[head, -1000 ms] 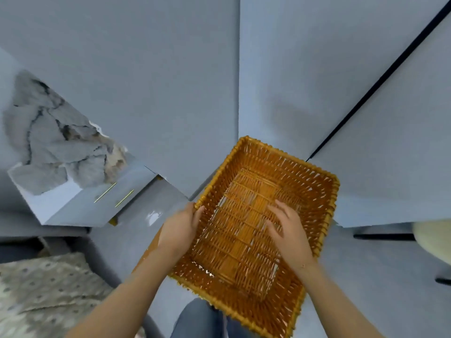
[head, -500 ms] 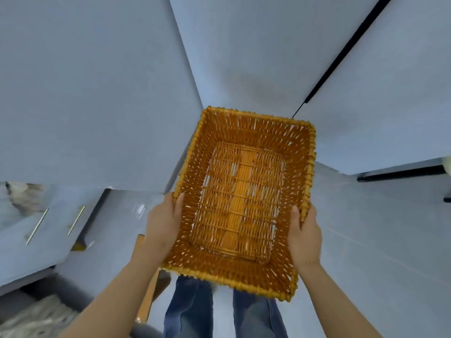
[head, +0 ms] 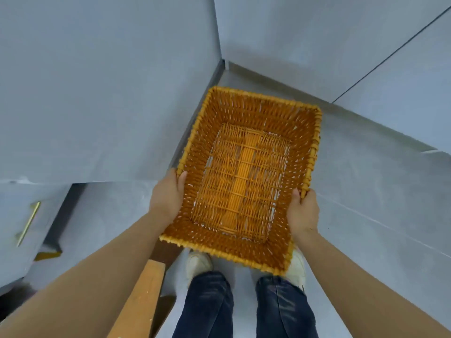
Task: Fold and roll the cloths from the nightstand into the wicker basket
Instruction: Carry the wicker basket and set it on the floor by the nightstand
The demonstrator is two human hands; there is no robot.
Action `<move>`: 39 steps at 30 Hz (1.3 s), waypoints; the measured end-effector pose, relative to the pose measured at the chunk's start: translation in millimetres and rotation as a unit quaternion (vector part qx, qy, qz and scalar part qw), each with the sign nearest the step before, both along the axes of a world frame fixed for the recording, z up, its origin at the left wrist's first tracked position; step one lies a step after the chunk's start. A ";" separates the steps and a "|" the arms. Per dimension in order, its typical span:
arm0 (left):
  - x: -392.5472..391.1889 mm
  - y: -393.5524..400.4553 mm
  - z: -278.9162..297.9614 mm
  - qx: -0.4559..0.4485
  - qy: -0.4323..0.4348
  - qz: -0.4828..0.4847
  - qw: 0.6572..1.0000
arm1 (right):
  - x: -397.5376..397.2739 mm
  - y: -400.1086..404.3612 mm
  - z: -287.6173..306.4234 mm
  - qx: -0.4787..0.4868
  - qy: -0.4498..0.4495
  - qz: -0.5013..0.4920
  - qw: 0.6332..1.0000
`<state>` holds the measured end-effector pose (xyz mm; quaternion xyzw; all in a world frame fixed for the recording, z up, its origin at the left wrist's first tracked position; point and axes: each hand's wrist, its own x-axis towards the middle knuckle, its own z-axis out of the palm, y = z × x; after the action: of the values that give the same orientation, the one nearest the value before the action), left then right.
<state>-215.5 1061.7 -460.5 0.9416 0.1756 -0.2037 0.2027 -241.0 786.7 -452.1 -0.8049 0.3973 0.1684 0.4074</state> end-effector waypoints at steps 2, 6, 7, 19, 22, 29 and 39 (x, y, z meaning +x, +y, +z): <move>10.9 9.1 -33.6 -0.004 0.005 0.004 1.000 | 14.1 7.0 -33.4 0.003 0.005 0.004 1.000; 29.7 23.0 -86.8 -0.007 -0.011 0.004 1.000 | 35.4 18.5 -86.3 0.018 -0.011 0.010 1.000; 34.2 25.3 -96.5 -0.007 -0.015 0.004 1.000 | 39.5 22.0 -99.6 0.021 -0.017 0.005 1.000; -14.1 18.6 -75.8 -0.116 -0.079 0.128 0.982 | -11.0 47.0 -110.2 0.065 0.031 -0.039 0.997; -44.8 -7.1 -53.0 -0.184 0.004 0.422 0.888 | -48.9 62.2 -106.8 0.046 0.095 -0.049 0.993; -46.4 -9.2 -69.9 -0.480 0.129 0.549 0.672 | -59.4 71.9 -101.0 0.008 0.062 0.045 0.997; -23.6 13.7 -57.0 -0.431 0.091 0.487 0.754 | -47.8 88.5 -105.4 0.113 0.019 0.047 0.992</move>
<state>-239.1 1075.4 -517.5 0.5187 0.5217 -0.2161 0.6419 -288.8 875.2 -557.5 -0.7678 0.3453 0.2466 0.4800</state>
